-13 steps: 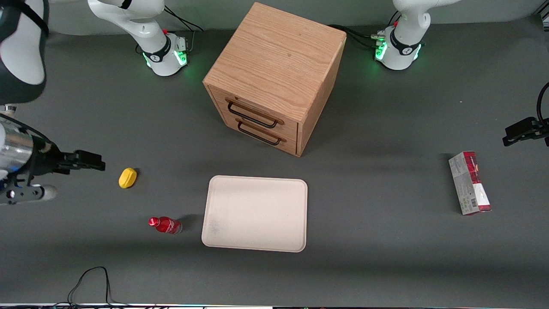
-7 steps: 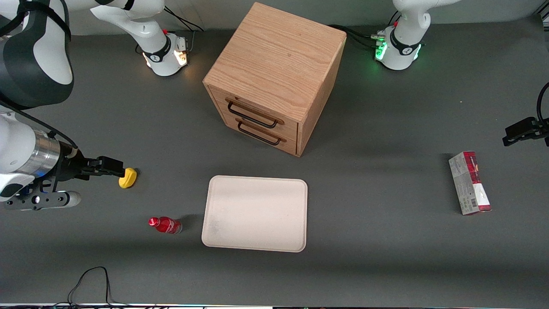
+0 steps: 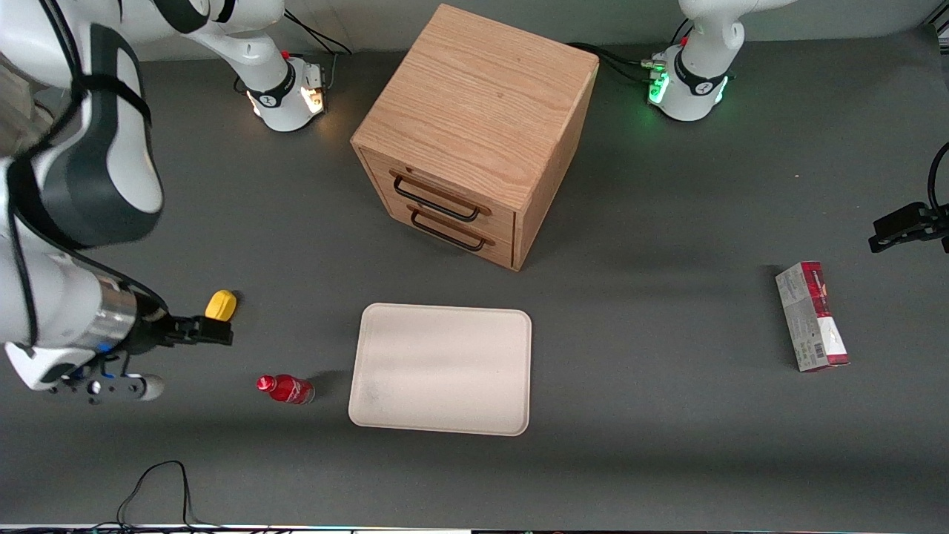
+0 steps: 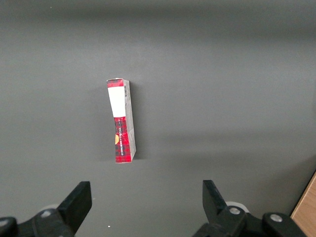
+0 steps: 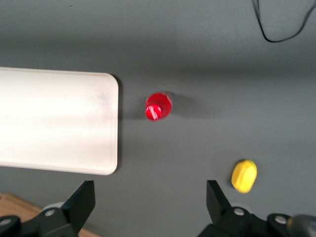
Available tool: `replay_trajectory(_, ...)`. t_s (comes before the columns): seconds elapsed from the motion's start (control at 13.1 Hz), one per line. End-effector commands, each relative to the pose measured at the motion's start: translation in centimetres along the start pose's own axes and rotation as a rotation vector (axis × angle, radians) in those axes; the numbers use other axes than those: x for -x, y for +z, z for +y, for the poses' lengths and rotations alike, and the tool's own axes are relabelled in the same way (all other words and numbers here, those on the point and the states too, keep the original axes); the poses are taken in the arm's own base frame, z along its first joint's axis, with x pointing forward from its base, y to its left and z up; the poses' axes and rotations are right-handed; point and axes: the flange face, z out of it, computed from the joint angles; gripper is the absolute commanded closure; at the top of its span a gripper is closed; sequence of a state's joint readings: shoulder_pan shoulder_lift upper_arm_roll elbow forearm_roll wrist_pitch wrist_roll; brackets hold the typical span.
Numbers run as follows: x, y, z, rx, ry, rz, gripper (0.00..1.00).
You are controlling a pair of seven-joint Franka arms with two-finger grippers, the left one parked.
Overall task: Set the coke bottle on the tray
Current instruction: 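Move the open right gripper toward the red Coca-Cola bottle, then lower the right gripper around the bottle and close it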
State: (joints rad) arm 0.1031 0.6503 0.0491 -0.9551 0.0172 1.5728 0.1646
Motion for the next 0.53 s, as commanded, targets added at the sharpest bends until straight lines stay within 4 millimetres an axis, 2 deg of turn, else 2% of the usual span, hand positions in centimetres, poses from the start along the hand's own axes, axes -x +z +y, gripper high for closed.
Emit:
replay_trajectory(0.0, -1.8, 3.3, -0.2, 0.013, 0.039, 0.014, 0.00)
replay_trajectory(0.23, -2.5, 7.6, -0.3, 0.023, 0.074, -0.026, 0.00)
replay_trajectory(0.46, -2.8, 10.4, -1.2, 0.035, 0.065, -0.005, 0.00)
